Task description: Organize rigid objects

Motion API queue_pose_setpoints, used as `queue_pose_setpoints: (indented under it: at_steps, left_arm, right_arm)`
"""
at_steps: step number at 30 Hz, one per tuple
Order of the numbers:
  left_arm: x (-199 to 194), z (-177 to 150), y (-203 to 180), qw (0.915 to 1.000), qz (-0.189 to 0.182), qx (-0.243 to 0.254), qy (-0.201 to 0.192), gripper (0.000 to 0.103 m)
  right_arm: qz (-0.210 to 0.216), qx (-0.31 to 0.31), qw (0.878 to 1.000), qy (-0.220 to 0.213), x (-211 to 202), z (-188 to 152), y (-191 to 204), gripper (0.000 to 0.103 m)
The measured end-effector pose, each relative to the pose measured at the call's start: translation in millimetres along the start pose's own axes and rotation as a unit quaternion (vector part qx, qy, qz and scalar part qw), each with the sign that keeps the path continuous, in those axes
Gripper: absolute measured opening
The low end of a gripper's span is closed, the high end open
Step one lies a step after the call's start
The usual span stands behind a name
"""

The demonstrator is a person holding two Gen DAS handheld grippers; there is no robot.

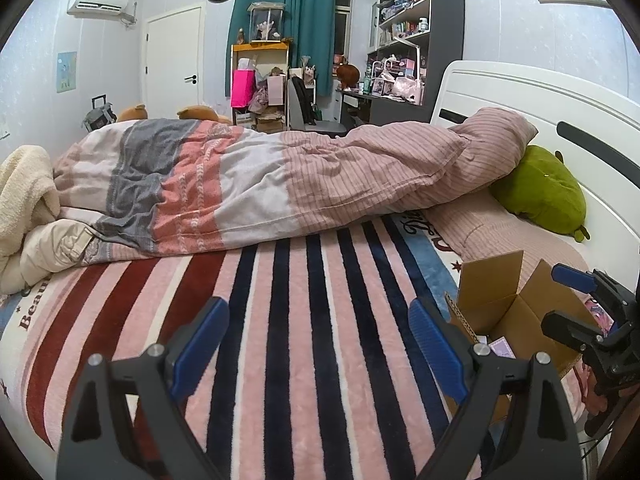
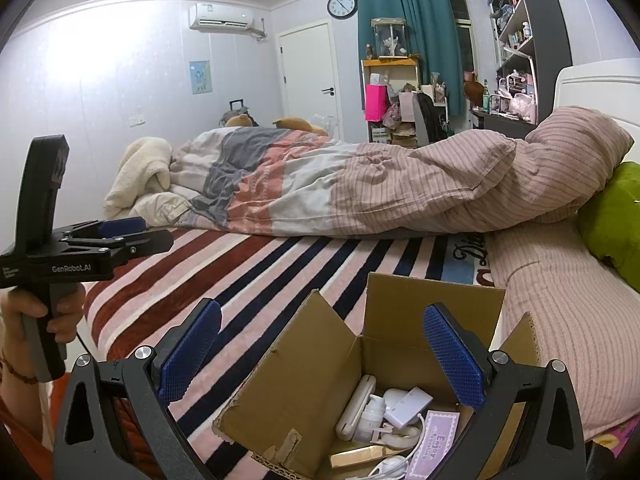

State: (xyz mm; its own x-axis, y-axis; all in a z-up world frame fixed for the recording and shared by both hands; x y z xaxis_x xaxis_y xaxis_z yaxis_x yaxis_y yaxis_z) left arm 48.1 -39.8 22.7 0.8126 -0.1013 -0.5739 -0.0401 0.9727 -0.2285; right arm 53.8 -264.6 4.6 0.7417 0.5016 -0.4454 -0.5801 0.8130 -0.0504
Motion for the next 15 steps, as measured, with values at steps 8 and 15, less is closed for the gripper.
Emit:
queue_pose_setpoints:
  at_steps: [8,15]
  left_arm:
    - [-1.6,0.4,0.5,1.0000,0.001,-0.001,-0.001,0.090]
    - [-1.6,0.5,1.2,1.0000,0.004,0.000,-0.002,0.090]
  right_arm:
    - [-0.002,0.001,1.000,0.000,-0.9,0.0,0.8,0.102]
    - [-0.002,0.001,1.000,0.000,-1.0,0.1,1.4,0.102]
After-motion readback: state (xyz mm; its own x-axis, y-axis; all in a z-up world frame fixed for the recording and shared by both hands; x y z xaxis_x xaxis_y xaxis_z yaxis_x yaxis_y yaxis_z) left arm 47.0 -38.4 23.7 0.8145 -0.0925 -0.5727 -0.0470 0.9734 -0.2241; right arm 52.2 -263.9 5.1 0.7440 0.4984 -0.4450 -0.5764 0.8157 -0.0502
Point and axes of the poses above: each gripper's, at about its wrist camera, not at the fingertips, and x roughly the way its jaws point, y to its left, z to its top, the point moved 4 cm from there along x, roughly the way its jaws point, and after that the axes turned 12 degrees about -x, right-handed, at the moved point
